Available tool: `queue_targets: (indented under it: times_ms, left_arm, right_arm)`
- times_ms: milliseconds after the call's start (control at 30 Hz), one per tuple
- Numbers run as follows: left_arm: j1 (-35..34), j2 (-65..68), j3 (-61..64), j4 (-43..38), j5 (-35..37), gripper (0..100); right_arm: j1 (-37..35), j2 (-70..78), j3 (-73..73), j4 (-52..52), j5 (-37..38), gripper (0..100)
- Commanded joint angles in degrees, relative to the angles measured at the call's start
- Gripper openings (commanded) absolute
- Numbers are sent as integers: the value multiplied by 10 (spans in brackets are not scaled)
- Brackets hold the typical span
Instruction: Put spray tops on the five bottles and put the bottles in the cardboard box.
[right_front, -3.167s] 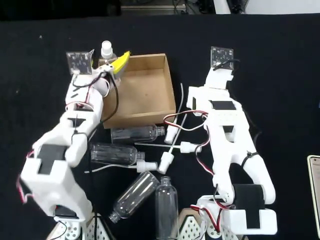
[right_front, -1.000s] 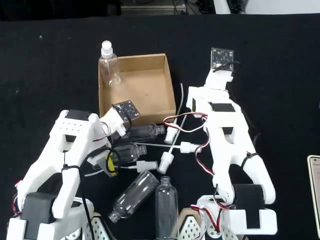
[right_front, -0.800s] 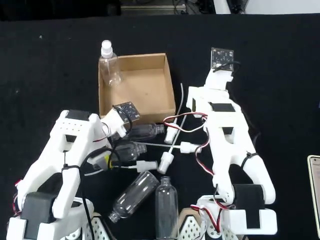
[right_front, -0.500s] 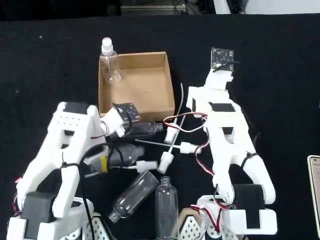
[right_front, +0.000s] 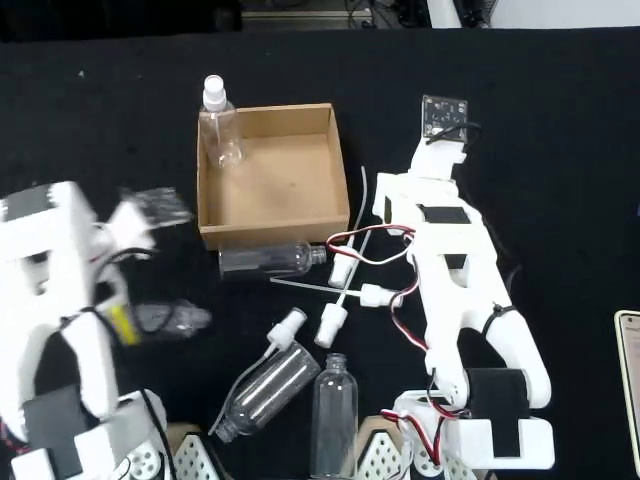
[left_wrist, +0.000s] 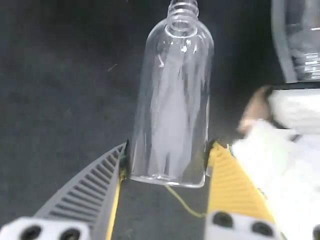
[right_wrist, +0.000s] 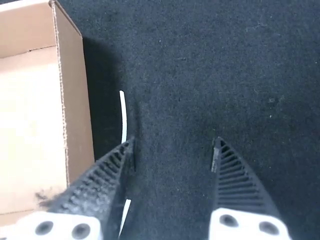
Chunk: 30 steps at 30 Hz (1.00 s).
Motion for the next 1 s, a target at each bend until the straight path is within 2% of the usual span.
queue_targets:
  times_ms: [0, 133, 233, 367, 433, 567, 700, 900, 967]
  left_arm:
    - [-146, -3, 19, -91, -62, 224]
    - [-239, -3, 67, -201, -70, 226]
    - [-262, -3, 91, -228, -70, 250]
    - [-248, -11, 91, -227, -66, 380]
    - [-230, -11, 76, -218, -64, 377]
    - [-170, -3, 12, -150, -26, 356]
    - [-149, 10, 6, -183, -14, 357]
    - [-149, 98, 0, -197, -13, 355]
    - [-148, 127, 1, -224, -9, 354]
  right_arm:
    - [11, -34, -5, -10, 0, 211]
    - [11, -34, -5, -10, 0, 211]
    - [10, -34, -5, -11, 0, 211]
    - [10, -34, -5, -11, 0, 211]
    - [10, -34, -5, -9, 0, 211]
    - [10, -34, -5, -9, 0, 211]
    - [10, -34, -4, -9, 0, 211]
    - [10, -34, -4, -9, 0, 211]
    - [10, -34, -4, -9, 0, 211]
